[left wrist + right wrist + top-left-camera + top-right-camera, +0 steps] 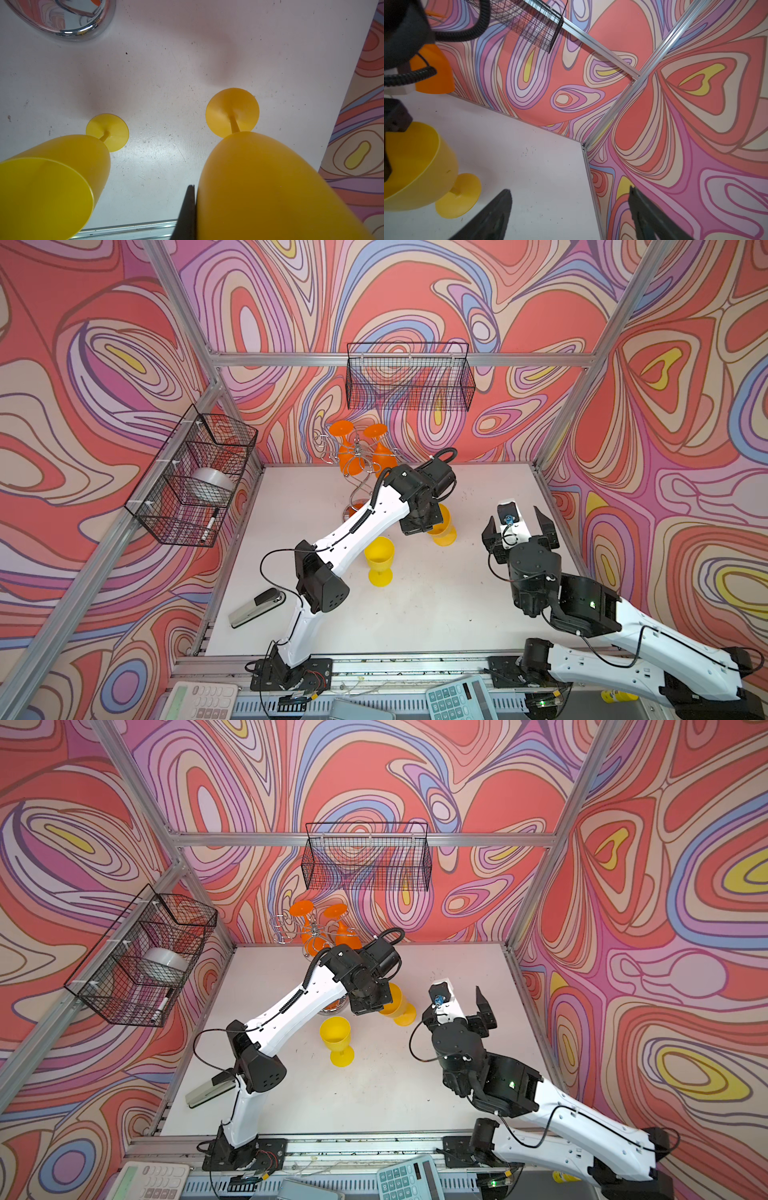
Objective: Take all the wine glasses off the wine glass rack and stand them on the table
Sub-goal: 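Draw the right arm back while the left gripper carries the glass toward the table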
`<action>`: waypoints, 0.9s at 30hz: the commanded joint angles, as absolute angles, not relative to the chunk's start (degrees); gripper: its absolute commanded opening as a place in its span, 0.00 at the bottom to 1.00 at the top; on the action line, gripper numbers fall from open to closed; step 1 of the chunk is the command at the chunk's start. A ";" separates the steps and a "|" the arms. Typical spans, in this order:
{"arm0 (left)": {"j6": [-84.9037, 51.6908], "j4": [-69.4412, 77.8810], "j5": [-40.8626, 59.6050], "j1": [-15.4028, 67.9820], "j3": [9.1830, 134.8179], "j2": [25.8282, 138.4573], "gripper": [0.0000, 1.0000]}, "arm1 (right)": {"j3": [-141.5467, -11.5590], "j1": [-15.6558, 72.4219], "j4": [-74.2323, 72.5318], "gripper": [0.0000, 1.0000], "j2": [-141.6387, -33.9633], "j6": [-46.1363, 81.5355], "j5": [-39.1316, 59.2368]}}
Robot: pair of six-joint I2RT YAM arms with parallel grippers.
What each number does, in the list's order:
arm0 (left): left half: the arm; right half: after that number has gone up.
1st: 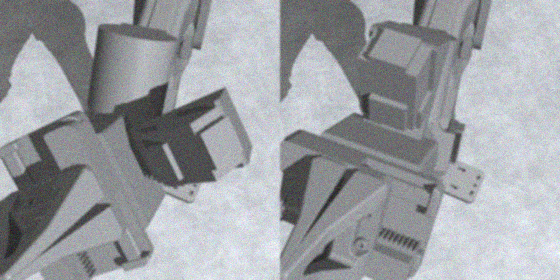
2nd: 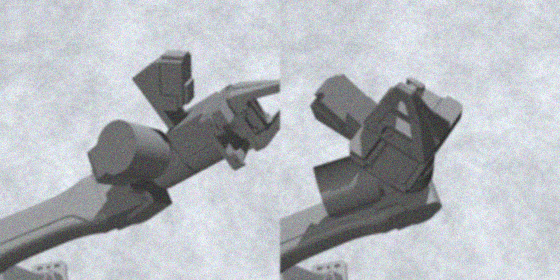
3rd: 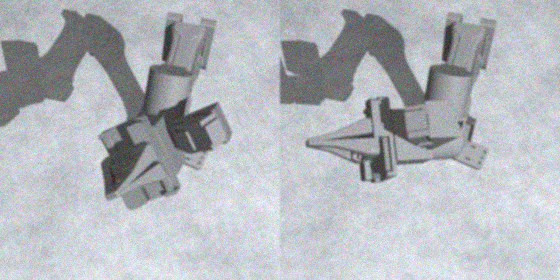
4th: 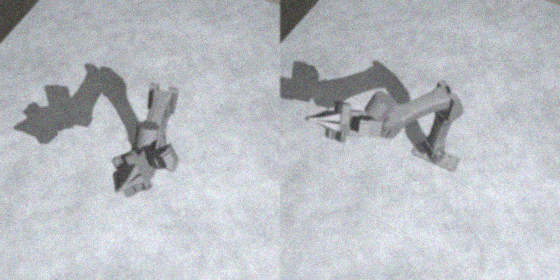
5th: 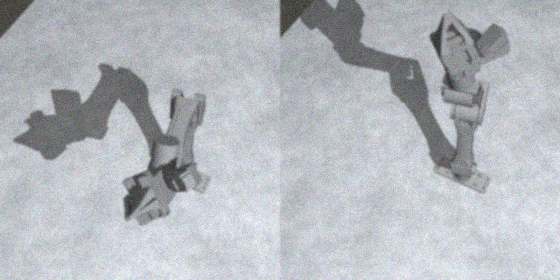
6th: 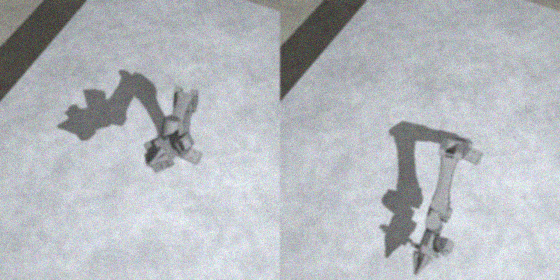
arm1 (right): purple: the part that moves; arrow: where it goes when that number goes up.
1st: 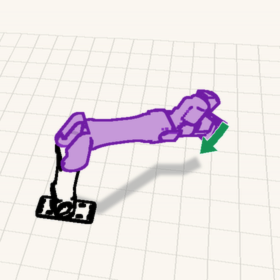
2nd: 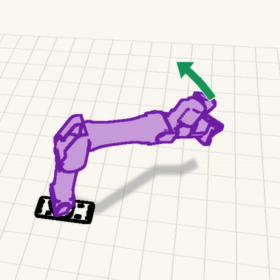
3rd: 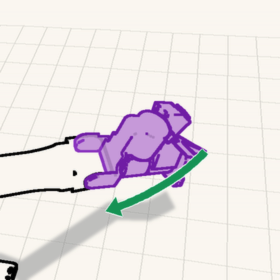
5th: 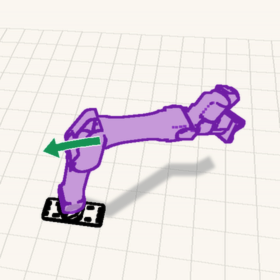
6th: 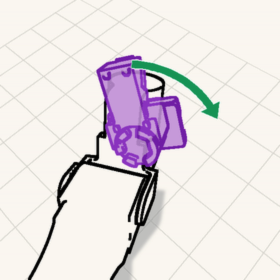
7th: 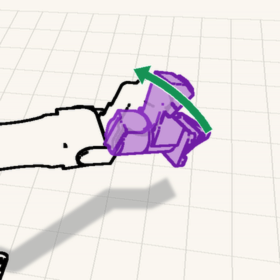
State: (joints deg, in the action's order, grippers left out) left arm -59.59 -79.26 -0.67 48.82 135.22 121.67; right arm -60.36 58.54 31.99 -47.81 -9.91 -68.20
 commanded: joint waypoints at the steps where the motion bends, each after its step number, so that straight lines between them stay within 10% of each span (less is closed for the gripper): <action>1: -56.26 -81.08 -2.88 49.20 134.74 123.52 0.00 | -66.16 51.13 39.89 0.93 -51.04 -1.63 -56.33; 10: -48.79 -82.27 -5.26 49.20 137.24 127.13 0.00 | -79.14 36.87 45.88 0.93 -63.61 4.78 -38.25; 27: -31.58 -85.50 -6.79 46.41 141.04 130.42 0.00 | -79.10 31.92 45.62 0.92 -64.38 8.53 -32.98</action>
State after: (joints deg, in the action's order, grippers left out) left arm -36.10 -81.89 -5.28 47.07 139.52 129.64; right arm -79.59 32.53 45.06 -65.36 7.38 -34.17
